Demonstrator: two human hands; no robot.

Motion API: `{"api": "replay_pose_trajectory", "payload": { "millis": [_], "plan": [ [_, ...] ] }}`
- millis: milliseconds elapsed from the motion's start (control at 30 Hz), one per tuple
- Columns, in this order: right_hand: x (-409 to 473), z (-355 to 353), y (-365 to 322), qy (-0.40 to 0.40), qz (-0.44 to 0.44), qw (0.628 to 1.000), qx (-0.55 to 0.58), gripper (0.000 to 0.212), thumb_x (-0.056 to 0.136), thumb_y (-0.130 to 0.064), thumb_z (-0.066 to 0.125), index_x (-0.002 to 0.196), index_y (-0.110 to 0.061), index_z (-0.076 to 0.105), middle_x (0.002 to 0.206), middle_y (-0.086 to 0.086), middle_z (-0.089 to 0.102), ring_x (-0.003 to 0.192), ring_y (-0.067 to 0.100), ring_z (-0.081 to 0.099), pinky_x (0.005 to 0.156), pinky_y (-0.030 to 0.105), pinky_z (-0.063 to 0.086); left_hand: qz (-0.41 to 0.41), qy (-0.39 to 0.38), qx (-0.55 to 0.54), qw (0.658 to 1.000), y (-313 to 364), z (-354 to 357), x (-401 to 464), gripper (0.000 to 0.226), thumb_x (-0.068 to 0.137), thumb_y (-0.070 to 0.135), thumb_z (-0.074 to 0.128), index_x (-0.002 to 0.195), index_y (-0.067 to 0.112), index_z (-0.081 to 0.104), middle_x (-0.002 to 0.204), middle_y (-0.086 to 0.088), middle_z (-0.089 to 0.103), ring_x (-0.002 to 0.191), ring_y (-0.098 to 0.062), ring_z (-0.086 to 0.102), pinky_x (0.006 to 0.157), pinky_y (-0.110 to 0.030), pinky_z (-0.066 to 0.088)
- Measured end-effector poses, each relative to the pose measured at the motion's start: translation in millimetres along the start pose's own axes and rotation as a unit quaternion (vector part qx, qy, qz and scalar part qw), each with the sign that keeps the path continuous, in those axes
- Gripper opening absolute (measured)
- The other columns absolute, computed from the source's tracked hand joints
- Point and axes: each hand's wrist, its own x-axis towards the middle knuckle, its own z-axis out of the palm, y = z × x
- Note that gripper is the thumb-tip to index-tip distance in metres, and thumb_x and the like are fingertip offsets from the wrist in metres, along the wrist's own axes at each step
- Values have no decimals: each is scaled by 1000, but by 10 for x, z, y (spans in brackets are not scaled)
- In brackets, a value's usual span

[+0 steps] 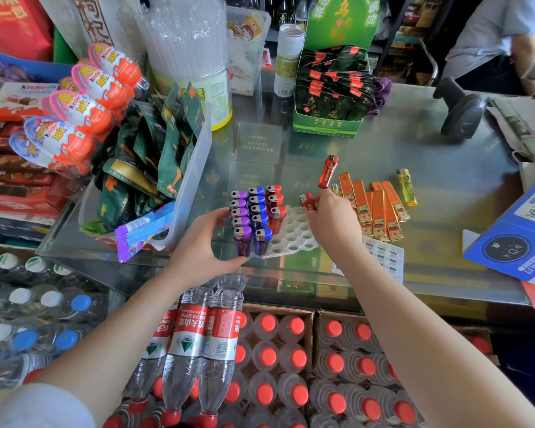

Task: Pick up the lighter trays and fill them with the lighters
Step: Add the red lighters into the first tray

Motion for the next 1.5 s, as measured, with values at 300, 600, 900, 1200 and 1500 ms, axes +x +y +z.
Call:
{"api": "replay_pose_trajectory", "payload": {
  "millis": [300, 600, 900, 1200, 1500],
  "plan": [
    [-199, -281, 30, -11, -46, 961, 271, 11, 85, -12, 58, 96, -11, 61, 86, 2, 66, 66, 15, 63, 64, 25, 56, 3, -17, 0, 1000, 21, -19, -7, 71, 61, 32, 78, 123, 26, 42, 115, 11, 50, 106, -2, 45, 90, -25, 35],
    [-494, -59, -23, -97, -142, 914, 368, 19, 86, -5, 59, 91, -22, 52, 76, -7, 67, 66, 2, 64, 62, 14, 49, 1, -4, 11, 1000, 38, -6, -13, 69, 67, 27, 77, 126, 26, 41, 115, 14, 48, 106, 1, 42, 88, -21, 31],
    [-429, -39, 25, -34, -289, 943, 163, 17, 86, -9, 60, 103, -6, 59, 93, 3, 66, 72, 21, 64, 65, 38, 55, 6, -7, 14, 1000, 3, 2, 4, 68, 65, 33, 77, 124, 25, 43, 114, 9, 53, 107, -7, 47, 90, -28, 37],
    [-185, -195, 80, -33, -290, 955, 55, 13, 84, -8, 58, 95, -8, 65, 98, 6, 66, 79, 14, 54, 71, 35, 54, 5, -1, 21, 1000, 16, 10, 6, 65, 66, 30, 76, 123, 26, 44, 112, 12, 52, 106, -6, 47, 90, -27, 37],
    [556, -97, 4, 81, -19, 994, 72, 25, 90, -6, 39, 111, -4, 52, 118, 17, 52, 100, 33, 53, 77, 33, 40, 7, 4, 22, 1000, 0, 28, 35, 62, 61, 53, 63, 117, 33, 45, 105, 12, 55, 100, -7, 50, 85, -31, 42]
  ]
}}
